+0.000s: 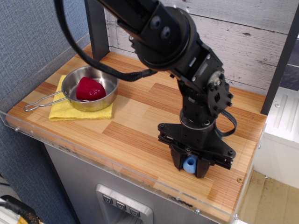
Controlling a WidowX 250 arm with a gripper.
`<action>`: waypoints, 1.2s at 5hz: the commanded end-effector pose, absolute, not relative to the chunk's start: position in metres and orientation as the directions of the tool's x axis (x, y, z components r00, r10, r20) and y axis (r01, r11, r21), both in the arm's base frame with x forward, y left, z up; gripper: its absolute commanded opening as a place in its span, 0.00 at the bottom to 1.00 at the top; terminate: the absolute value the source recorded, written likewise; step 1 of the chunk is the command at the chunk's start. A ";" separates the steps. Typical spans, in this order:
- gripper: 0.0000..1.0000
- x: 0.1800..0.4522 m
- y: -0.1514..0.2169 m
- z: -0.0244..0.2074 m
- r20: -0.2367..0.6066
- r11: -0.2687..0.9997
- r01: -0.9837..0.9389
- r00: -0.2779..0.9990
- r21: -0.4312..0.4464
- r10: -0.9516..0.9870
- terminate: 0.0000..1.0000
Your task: Move blue spoon diagonally little bit down
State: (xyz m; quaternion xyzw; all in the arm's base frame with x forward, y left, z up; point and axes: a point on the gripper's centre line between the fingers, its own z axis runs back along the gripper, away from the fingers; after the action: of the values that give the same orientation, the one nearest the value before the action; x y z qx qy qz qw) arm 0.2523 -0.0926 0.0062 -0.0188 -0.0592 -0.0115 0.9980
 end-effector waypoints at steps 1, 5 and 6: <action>0.00 0.242 -0.095 0.014 0.146 0.999 0.016 0.989 -0.041 -0.010 0.00; 1.00 0.250 -0.065 0.083 0.159 0.998 -0.037 0.986 -0.058 0.046 0.00; 1.00 0.249 -0.050 0.119 0.229 0.997 -0.054 0.971 -0.046 0.063 0.00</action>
State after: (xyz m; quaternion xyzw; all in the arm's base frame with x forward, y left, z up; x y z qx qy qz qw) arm 0.2535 -0.0532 0.1100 -0.0156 -0.0948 0.0261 0.9950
